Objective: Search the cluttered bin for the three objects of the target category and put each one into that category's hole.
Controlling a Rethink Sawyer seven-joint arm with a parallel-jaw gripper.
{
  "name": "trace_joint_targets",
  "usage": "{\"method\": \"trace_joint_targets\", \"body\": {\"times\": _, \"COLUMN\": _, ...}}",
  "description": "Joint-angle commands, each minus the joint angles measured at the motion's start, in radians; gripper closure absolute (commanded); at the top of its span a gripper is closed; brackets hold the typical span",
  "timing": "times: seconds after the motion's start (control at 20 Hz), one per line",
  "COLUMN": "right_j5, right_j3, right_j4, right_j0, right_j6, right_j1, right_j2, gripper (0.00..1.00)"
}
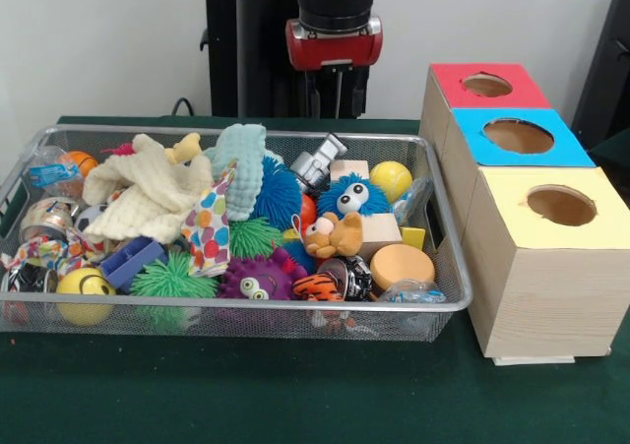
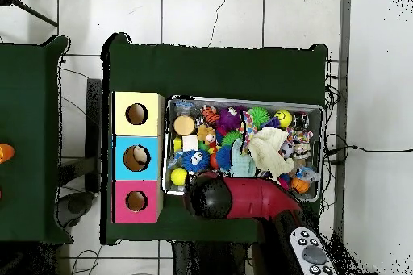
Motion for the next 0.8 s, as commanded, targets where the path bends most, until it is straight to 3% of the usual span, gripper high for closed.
{"method": "trace_joint_targets", "body": {"times": 0.05, "right_j5": 0.06, "right_j3": -0.01, "right_j4": -0.044, "right_j0": -0.038, "right_j6": -0.041, "right_j1": -0.033, "right_j2": 0.087, "gripper": 0.0}}
{"method": "trace_joint_targets", "body": {"times": 0.4, "right_j5": 0.169, "right_j3": 0.042, "right_j4": 0.008, "right_j0": -0.064, "right_j6": -0.065, "right_j1": -0.157, "right_j2": 0.113, "gripper": 0.0}}
{"method": "trace_joint_targets", "body": {"times": 0.65, "right_j5": 0.221, "right_j3": 0.035, "right_j4": 0.006, "right_j0": -0.095, "right_j6": -0.095, "right_j1": -0.2, "right_j2": 0.124, "gripper": 0.0}}
{"method": "trace_joint_targets", "body": {"times": 0.8, "right_j5": 0.248, "right_j3": -0.003, "right_j4": -0.001, "right_j0": -0.106, "right_j6": -0.103, "right_j1": -0.19, "right_j2": 0.136, "gripper": 0.0}}
